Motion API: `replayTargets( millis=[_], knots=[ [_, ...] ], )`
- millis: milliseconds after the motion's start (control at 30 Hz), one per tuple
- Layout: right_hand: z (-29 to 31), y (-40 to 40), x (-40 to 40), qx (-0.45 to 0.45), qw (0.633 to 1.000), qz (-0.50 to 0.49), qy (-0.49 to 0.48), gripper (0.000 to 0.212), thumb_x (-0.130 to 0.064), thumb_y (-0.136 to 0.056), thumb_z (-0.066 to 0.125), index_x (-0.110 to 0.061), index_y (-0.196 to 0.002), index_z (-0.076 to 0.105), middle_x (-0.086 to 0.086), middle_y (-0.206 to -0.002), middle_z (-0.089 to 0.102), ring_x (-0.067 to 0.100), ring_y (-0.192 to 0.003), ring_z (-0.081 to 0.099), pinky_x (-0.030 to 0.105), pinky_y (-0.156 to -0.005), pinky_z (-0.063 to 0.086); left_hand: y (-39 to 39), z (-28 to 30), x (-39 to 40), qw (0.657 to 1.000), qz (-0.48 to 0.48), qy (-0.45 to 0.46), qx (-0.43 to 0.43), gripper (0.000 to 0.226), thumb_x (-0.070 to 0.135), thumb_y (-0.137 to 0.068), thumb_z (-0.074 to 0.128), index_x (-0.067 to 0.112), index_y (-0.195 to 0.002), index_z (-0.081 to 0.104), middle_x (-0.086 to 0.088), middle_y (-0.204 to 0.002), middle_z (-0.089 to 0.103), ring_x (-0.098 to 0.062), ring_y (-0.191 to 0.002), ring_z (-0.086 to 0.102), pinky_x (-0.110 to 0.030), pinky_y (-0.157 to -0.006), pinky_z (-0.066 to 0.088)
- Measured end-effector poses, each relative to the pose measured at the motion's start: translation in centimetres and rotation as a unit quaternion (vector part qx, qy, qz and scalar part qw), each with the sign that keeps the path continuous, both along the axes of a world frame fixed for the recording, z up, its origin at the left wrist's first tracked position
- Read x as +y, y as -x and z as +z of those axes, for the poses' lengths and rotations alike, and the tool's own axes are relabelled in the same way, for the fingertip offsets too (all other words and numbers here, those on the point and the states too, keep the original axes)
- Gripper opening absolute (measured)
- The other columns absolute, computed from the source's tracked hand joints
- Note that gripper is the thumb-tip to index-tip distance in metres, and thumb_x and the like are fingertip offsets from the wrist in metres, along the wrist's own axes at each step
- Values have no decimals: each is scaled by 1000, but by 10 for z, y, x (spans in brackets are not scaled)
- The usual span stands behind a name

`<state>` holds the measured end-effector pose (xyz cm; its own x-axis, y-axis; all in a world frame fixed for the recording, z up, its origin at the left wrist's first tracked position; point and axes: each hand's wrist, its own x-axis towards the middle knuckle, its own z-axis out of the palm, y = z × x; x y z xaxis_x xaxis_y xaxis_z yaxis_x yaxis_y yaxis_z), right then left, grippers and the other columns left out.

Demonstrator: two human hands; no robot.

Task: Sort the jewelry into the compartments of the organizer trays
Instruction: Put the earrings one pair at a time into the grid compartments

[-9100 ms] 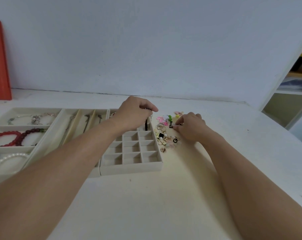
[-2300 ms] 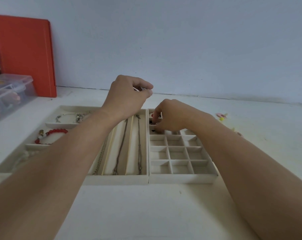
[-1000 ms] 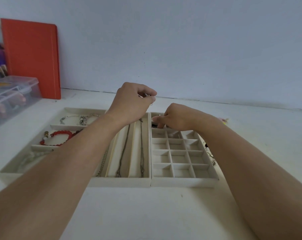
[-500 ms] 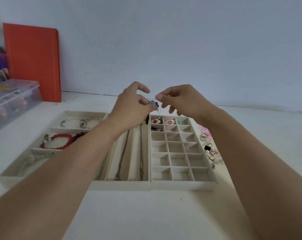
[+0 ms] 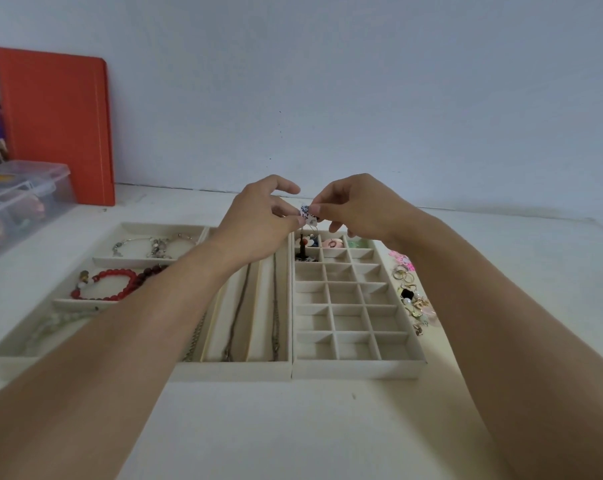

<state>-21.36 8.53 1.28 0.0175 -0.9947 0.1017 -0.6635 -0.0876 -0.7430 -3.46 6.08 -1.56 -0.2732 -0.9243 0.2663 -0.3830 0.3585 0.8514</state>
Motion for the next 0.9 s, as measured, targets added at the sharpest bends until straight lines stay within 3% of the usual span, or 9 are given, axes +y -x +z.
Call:
replayTargets(
  millis=[167,300,467,567,733,833,900],
  knots=[
    [-2,1,-2,9,1000,-3,11,11,-29,-93,70,-19,-90,73,-5,-90,74,8,-70,64,12,-46,39,-1,-2,-2,1000,2,-1,3,35,13,-86,74,24,-118,62,7,-84,77,3,-63,60,-19,-65,42],
    [-1,1,-3,30,999,11,28,0,-23,-90,73,-23,-91,73,-11,-83,73,8,-68,63,15,-54,43,0,-4,-2,1000,-2,2,-2,34,10,-85,74,22,-115,63,7,-83,77,5,-60,59,-20,-65,43],
    [-2,0,-2,45,998,39,22,12,-17,-87,76,-22,-97,74,-9,-81,75,15,-66,61,19,-54,47,1,-5,-3,1000,-4,6,-11,30,11,-87,72,23,-114,63,8,-84,77,7,-57,56,-18,-63,40],
    [-4,-1,-4,39,999,27,23,9,-15,-85,78,-22,-89,74,-5,-81,76,16,-66,63,26,-62,51,1,-7,-4,1000,0,5,-19,30,12,-88,72,24,-114,63,10,-86,77,5,-61,59,-17,-63,42],
    [-12,-1,-6,23,1000,13,-4,6,-17,-84,79,-18,-87,75,-1,-78,77,16,-63,65,15,-46,42,-1,-5,-6,999,32,15,-5,26,10,-91,67,23,-114,65,10,-97,74,-7,-76,63,-14,-57,44],
    [-15,0,-9,38,999,5,-25,5,-22,-84,79,-20,-86,76,0,-80,77,27,-75,72,20,-56,47,-2,-4,-7,999,41,10,6,24,10,-93,63,23,-113,65,11,-95,74,-9,-78,64,-10,-48,41],
    [-16,0,-9,49,998,3,-43,5,-25,-84,79,-22,-86,76,-3,-81,78,23,-83,74,20,-54,45,-2,-4,-8,999,42,9,5,23,11,-93,64,23,-113,66,11,-95,74,-10,-83,67,-13,-53,43]
  ],
)
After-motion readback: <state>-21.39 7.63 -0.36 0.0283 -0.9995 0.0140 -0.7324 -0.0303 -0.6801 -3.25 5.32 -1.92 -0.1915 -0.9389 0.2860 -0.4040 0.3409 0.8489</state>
